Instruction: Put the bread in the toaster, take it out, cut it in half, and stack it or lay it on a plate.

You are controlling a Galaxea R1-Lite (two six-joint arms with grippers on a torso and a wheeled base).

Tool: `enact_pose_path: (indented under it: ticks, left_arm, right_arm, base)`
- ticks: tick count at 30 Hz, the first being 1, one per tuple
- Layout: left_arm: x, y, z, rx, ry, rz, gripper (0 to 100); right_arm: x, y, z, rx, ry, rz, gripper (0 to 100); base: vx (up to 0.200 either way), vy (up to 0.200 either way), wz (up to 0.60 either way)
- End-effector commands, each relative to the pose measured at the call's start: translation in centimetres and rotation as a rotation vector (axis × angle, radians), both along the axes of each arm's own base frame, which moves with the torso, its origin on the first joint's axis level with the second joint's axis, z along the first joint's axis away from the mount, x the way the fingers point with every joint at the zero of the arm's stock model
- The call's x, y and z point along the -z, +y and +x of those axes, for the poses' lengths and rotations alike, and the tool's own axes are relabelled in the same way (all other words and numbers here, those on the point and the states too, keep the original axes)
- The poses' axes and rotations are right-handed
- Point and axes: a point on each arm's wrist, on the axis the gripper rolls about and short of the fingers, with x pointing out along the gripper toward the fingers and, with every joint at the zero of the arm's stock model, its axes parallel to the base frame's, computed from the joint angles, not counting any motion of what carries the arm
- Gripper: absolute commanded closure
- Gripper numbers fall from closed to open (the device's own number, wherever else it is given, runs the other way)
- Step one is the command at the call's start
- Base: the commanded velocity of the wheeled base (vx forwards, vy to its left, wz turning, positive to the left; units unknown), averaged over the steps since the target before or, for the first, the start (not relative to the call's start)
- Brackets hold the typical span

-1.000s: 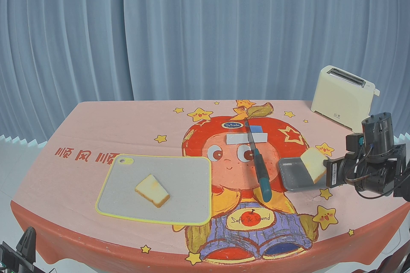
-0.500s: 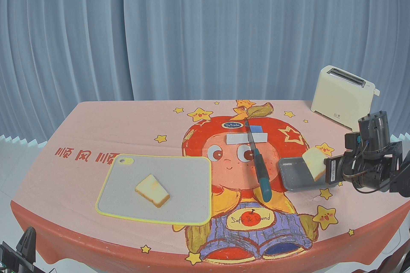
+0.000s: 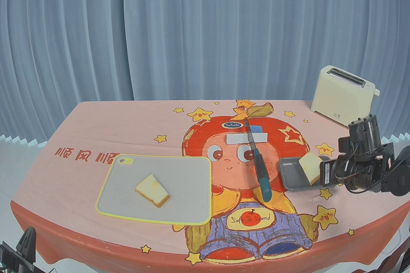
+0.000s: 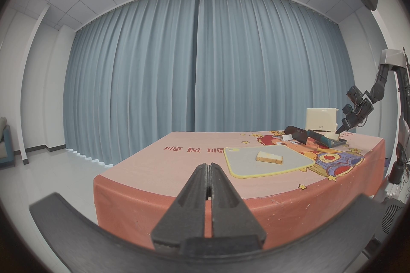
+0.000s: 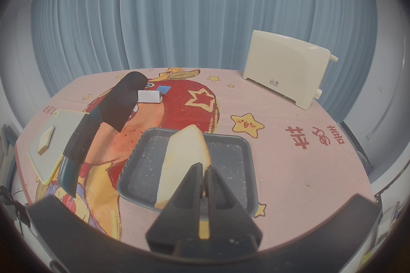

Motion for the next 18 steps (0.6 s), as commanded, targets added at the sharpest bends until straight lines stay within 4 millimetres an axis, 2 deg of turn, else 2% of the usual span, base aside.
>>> enact_pose_path:
  ticks: [1, 16, 17, 18]
  left_arm:
    - [0.51, 0.00, 0.05, -0.002, 0.007, 0.000, 100]
    - [0.51, 0.00, 0.05, 0.000, 0.007, 0.000, 100]
    - [0.51, 0.00, 0.05, 0.000, 0.007, 0.000, 100]
    - [0.51, 0.00, 0.05, 0.000, 0.007, 0.000, 100]
  right_arm:
    - [0.74, 0.17, 0.37, 0.004, 0.026, -0.008, 100]
    - [1.15, 0.20, 0.68, 0.018, 0.039, -0.016, 100]
    - [1.23, 0.23, 0.65, 0.015, 0.041, -0.019, 0]
    - [1.26, 0.22, 0.63, 0.015, 0.043, -0.019, 0]
  base:
    - [0.000, 0.000, 0.00]
    - [0.000, 0.000, 0.00]
    - [0.000, 0.000, 0.00]
    - [0.000, 0.000, 0.00]
